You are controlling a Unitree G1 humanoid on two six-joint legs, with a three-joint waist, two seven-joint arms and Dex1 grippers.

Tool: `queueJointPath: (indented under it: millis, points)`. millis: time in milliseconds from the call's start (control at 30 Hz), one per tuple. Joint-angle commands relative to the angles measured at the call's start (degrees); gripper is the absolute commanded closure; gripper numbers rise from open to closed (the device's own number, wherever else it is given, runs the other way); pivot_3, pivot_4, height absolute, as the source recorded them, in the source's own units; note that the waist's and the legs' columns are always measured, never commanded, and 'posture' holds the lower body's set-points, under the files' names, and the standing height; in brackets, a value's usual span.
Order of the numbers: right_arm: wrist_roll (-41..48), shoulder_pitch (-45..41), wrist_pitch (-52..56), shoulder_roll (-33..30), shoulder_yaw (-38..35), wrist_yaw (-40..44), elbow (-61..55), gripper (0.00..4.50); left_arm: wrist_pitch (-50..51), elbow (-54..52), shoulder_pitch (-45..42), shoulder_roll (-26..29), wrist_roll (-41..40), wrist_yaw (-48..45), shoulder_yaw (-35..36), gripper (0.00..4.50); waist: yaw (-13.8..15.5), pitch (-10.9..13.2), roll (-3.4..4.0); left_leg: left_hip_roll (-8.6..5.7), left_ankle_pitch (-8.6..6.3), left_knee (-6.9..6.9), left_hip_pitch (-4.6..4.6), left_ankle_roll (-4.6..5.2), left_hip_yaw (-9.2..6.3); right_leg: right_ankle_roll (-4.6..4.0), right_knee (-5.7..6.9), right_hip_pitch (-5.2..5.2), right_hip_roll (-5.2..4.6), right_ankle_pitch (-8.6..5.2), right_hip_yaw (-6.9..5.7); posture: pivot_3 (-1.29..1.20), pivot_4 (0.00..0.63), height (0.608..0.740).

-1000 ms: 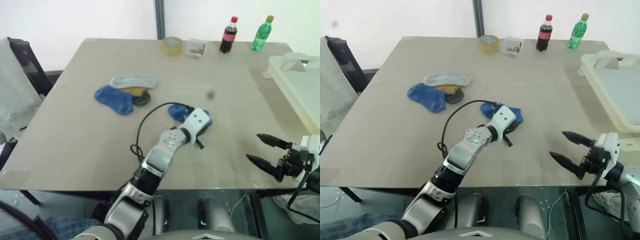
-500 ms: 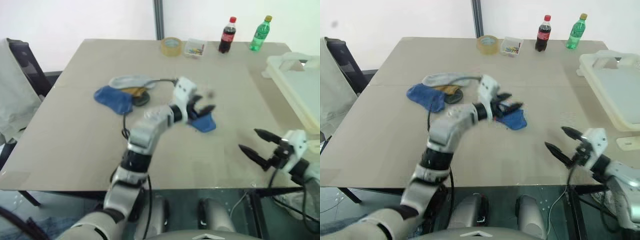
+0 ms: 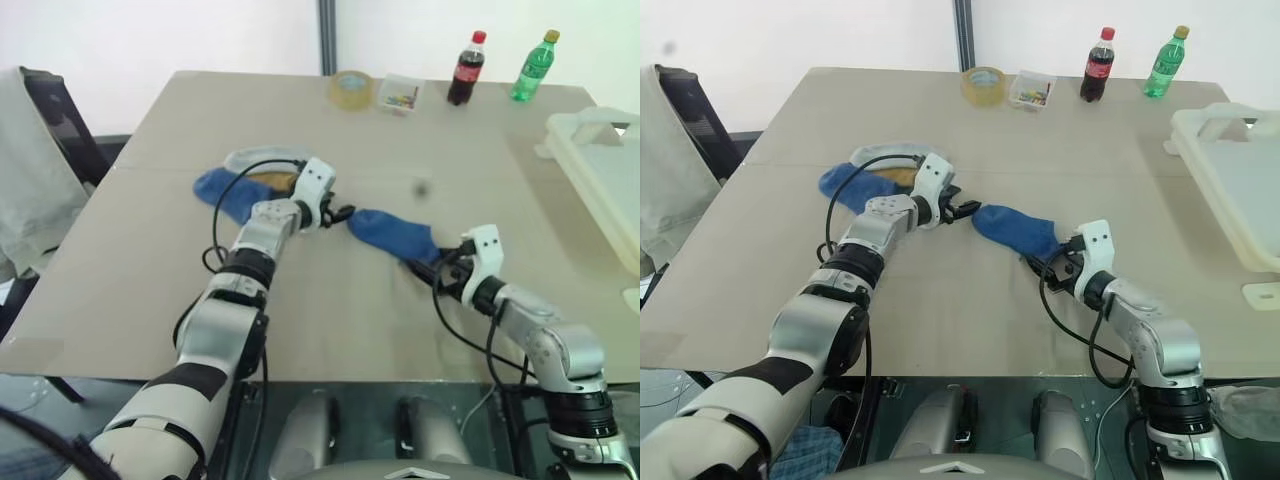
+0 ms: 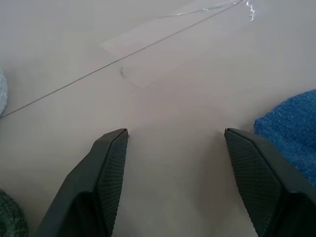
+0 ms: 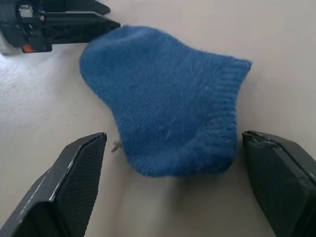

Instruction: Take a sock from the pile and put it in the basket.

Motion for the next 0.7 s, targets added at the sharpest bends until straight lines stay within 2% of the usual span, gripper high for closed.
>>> queueJointPath:
  millis: [33, 167, 200, 233, 267, 433, 667, 700]
  points:
    - [-0.79, 0.31, 0.5, -0.59, 0.77, -0.34, -1.24, 1.39, 0.62, -1.64, 2.2, -0.96, -0.26, -2.25, -0.08, 1.05, -0.21, 0.0, 0.01, 0.0, 0.0, 0.0, 0.03, 0.0, -0.03, 0.0, 0.02, 0.01, 0.0, 0.0, -0.01, 0.0, 0.15, 0.74]
    - [-2.12, 0.29, -1.28, -2.48, 1.36, 1.29, -0.96, 3.32, 3.3, -8.48, 6.38, -0.97, -1.13, -6.3, -0.98, 1.05, -0.65, -0.02, 0.05, 0.05, 0.0, -0.01, 0.17, 0.0, -0.03, 0.01, 0.06, 0.11, 0.04, 0.0, 0.0, 0.0, 0.15, 0.74]
    - [-2.7, 0.28, -1.89, -3.27, 1.86, 2.0, -0.76, 3.94, 4.45, -10.77, 7.67, -0.86, -1.26, -7.41, -1.4, 1.05, -0.61, -0.02, 0.04, 0.06, 0.0, -0.01, 0.2, 0.0, 0.01, 0.0, 0.07, 0.11, 0.04, 0.0, 0.05, 0.0, 0.15, 0.74]
    - [-3.26, 0.33, -2.59, -4.4, 2.65, 3.24, -0.54, 4.28, 5.75, -12.97, 8.84, -0.65, -1.24, -8.47, -1.96, 1.05, -0.61, -0.03, 0.05, 0.06, 0.0, -0.01, 0.2, 0.0, -0.01, 0.0, 0.08, 0.12, 0.04, 0.0, 0.04, 0.0, 0.15, 0.74]
    - [-3.83, 0.44, -3.41, -5.44, 3.35, 4.4, -0.33, 4.41, 7.08, -15.12, 9.94, -0.41, -1.28, -9.46, -2.47, 1.05, -0.6, -0.04, 0.06, 0.06, 0.0, -0.01, 0.22, 0.0, 0.01, 0.0, 0.07, 0.12, 0.05, 0.0, 0.05, 0.0, 0.15, 0.74]
    - [-7.26, 0.89, -9.33, -11.02, 4.31, 9.74, 2.28, 4.41, 14.82, -29.01, 16.44, 2.55, -2.3, -14.01, -4.66, 1.05, -0.62, -0.05, 0.08, 0.07, 0.0, -0.01, 0.26, 0.0, 0.05, 0.0, 0.07, 0.13, 0.06, -0.01, 0.11, 0.0, 0.15, 0.74]
    - [-5.64, 3.6, -15.59, -21.61, 1.71, 23.79, 4.01, 4.41, 25.93, -48.26, 24.91, 7.74, -5.54, -15.88, -5.5, 1.05, -0.69, -0.04, 0.09, 0.1, 0.0, -0.02, 0.27, 0.0, 0.06, 0.0, 0.06, 0.13, 0.07, -0.01, 0.15, 0.0, 0.15, 0.74]
    - [-5.2, 4.01, -15.98, -22.89, 1.75, 25.77, 4.07, 4.13, 27.2, -50.49, 25.97, 8.25, -6.04, -15.77, -5.62, 1.05, -0.68, -0.04, 0.09, 0.15, 0.0, -0.02, 0.28, 0.0, 0.06, 0.0, 0.06, 0.13, 0.07, -0.01, 0.16, 0.0, 0.15, 0.74]
